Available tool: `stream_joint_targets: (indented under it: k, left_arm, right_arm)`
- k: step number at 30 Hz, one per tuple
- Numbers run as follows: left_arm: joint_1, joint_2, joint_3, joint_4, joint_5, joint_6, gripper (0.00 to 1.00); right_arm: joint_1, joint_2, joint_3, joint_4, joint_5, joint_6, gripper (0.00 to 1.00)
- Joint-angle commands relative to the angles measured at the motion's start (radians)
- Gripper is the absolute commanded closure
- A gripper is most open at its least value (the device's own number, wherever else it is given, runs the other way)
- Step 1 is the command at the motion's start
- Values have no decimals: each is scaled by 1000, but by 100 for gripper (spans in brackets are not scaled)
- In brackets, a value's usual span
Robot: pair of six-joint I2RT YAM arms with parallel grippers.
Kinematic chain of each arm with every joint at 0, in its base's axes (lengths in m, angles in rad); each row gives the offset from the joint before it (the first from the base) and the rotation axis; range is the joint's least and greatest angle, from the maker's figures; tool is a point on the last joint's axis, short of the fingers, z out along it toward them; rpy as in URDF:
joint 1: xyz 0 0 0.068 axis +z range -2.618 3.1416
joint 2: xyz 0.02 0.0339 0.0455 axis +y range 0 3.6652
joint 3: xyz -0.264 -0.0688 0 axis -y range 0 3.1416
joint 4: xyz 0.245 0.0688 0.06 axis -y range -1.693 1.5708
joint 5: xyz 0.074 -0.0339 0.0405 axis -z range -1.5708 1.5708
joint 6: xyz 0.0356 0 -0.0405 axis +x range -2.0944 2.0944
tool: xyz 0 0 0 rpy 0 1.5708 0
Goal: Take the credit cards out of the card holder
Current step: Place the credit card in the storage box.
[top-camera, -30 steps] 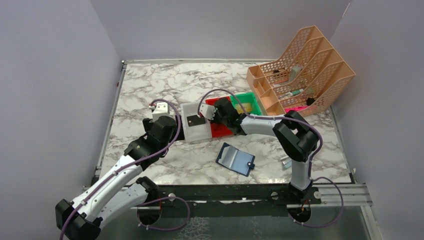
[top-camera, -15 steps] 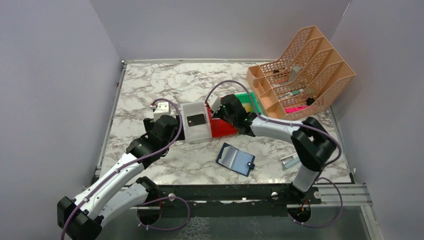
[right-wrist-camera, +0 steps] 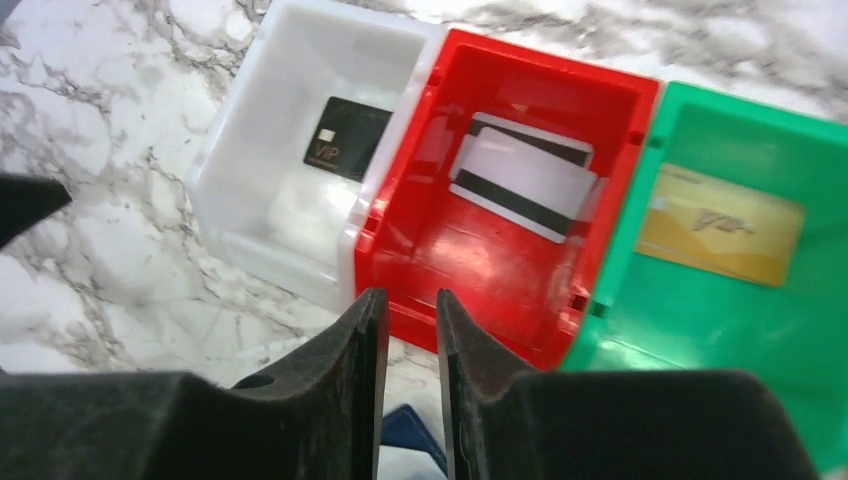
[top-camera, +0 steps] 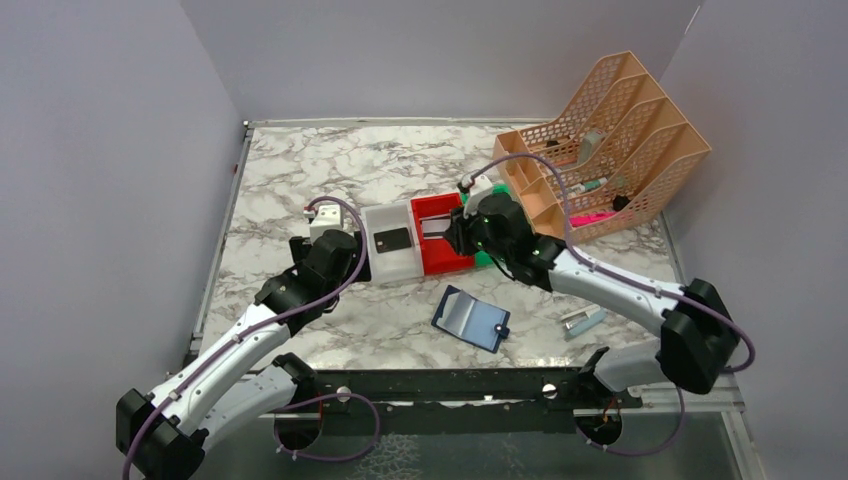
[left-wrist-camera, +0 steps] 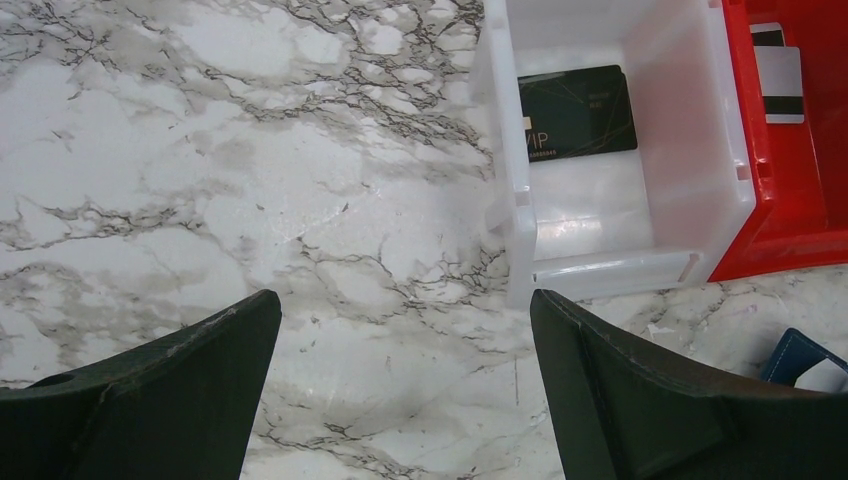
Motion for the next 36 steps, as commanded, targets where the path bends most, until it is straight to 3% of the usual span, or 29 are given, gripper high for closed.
stream_joint_targets:
  k: [1,7,12,22,36]
  left_arm:
    - [6,-9,13,11,19,9,1]
    - [7,-29,7,10,17,5,1]
    - [6,-25,9,10,18,8,1]
    - [6,-11,12,12,26,11,1]
    - [6,1,15,13,25,11,1]
  right_arm:
    - [5,181,172,-211,-95,180,74]
    - [5,452,389,-419,81,225,80]
    - [4,589,490,-460,159,217,80]
    - [-23,736,600,-481,173,222,81]
    - [-43,794,623,-413,232,218,80]
